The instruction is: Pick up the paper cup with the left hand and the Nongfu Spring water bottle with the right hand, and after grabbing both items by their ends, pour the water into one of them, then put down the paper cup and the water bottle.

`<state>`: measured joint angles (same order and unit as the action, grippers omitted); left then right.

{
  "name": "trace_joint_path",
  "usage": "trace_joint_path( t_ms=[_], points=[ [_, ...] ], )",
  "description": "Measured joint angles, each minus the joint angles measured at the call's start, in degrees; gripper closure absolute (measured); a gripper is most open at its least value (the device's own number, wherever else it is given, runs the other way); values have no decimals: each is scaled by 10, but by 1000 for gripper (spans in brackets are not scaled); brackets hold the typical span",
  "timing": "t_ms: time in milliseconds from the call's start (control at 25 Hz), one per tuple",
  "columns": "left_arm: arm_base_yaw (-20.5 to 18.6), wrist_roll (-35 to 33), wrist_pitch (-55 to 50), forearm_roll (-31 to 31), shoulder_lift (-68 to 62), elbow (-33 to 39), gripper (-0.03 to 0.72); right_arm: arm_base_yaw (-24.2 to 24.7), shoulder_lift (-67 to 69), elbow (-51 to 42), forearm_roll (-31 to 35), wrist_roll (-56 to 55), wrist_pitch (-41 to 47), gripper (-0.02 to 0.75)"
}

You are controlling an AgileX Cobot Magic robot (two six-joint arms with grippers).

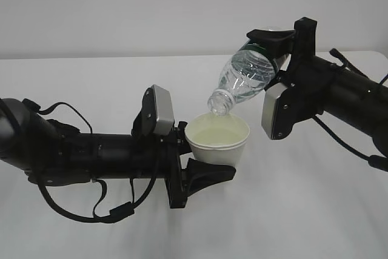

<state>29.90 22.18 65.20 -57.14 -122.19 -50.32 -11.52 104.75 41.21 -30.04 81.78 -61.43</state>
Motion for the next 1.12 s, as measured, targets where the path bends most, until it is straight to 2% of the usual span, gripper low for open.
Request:
trace_joint_path(
  t_ms=[1120],
  points=[
    [0, 0, 0, 0, 0, 0, 238, 0, 0, 0, 0, 9, -3, 290]
  ],
)
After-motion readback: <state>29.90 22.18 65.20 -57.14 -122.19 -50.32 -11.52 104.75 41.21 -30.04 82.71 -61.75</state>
